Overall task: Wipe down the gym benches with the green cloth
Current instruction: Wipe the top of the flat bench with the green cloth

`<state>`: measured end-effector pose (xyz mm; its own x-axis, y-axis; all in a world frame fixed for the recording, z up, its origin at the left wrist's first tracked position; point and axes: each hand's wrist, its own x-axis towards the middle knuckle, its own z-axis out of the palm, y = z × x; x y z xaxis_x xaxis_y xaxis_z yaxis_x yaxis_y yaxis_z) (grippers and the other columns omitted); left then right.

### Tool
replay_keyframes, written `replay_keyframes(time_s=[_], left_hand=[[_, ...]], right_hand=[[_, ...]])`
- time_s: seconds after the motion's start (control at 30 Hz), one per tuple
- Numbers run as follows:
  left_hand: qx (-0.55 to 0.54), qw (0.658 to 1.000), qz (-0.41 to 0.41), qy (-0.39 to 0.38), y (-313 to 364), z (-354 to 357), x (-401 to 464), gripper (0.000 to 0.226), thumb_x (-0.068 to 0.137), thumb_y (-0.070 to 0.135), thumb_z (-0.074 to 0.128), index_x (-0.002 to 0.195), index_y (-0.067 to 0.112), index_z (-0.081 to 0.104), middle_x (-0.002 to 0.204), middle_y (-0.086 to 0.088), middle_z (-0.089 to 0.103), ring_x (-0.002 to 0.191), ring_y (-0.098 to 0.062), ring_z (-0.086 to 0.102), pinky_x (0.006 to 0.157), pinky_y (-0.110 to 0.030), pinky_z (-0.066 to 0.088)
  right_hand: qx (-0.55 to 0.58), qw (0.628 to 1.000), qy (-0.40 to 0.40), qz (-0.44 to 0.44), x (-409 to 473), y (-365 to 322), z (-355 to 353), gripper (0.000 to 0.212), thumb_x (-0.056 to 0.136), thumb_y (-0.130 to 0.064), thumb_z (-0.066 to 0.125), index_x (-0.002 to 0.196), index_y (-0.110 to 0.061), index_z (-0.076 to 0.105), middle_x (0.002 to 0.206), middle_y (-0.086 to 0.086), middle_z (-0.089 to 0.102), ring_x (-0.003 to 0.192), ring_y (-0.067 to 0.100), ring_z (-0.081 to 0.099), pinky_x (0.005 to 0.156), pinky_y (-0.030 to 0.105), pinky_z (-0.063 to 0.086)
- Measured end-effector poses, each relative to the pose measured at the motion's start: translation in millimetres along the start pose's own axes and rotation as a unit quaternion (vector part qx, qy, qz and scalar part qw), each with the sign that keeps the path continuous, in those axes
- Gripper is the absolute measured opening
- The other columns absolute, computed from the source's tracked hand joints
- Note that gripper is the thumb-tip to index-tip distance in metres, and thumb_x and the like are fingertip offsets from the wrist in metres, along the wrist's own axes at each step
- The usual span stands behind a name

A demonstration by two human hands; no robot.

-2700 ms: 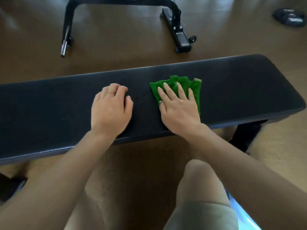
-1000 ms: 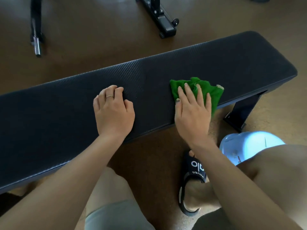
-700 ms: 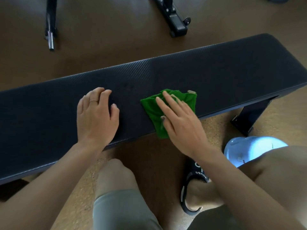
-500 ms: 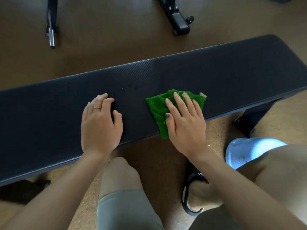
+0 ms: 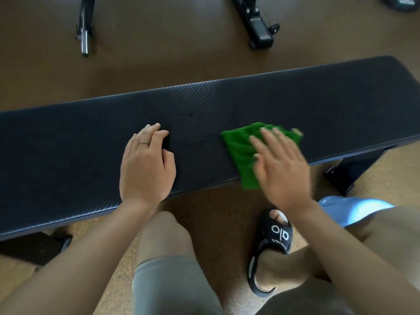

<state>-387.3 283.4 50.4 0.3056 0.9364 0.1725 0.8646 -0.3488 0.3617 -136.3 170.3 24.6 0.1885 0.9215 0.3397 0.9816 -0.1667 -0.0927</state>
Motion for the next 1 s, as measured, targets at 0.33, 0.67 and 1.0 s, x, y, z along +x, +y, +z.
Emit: replay_keyframes(time_s=[0.33,0.67,1.0], left_hand=[[0.015,1.0,0.006,0.009,-2,5,2,0.039,0.1,0.016,0.048,0.137,0.009,0.059,0.149,-0.012,0.054,0.141,-0.031,0.047,0.122,-0.048,0.032],[0.01,1.0,0.008,0.008,-4,7,1,0.04,0.098,0.015,0.046,0.136,0.009,0.059,0.149,-0.012,0.054,0.143,-0.029,0.045,0.124,-0.047,0.03],[0.02,1.0,0.007,0.004,-4,10,6,0.045,0.097,0.018,0.04,0.137,0.008,0.057,0.149,-0.012,0.054,0.145,-0.027,0.043,0.125,-0.046,0.028]], right_hand=[[0.055,0.997,-0.048,0.011,0,-124,6,0.048,0.111,-0.037,0.034,0.149,-0.017,0.056,0.158,0.003,0.049,0.151,0.029,0.036,0.125,0.049,0.025],[-0.011,0.986,-0.164,0.002,34,-54,-8,0.06,0.11,-0.047,0.013,0.161,-0.022,0.033,0.17,0.001,0.025,0.159,0.024,0.014,0.13,0.045,0.011],[0.039,0.982,-0.186,-0.015,167,-96,47,0.058,0.108,-0.041,0.024,0.164,-0.025,0.028,0.172,-0.001,0.022,0.16,0.024,0.012,0.13,0.044,0.007]])
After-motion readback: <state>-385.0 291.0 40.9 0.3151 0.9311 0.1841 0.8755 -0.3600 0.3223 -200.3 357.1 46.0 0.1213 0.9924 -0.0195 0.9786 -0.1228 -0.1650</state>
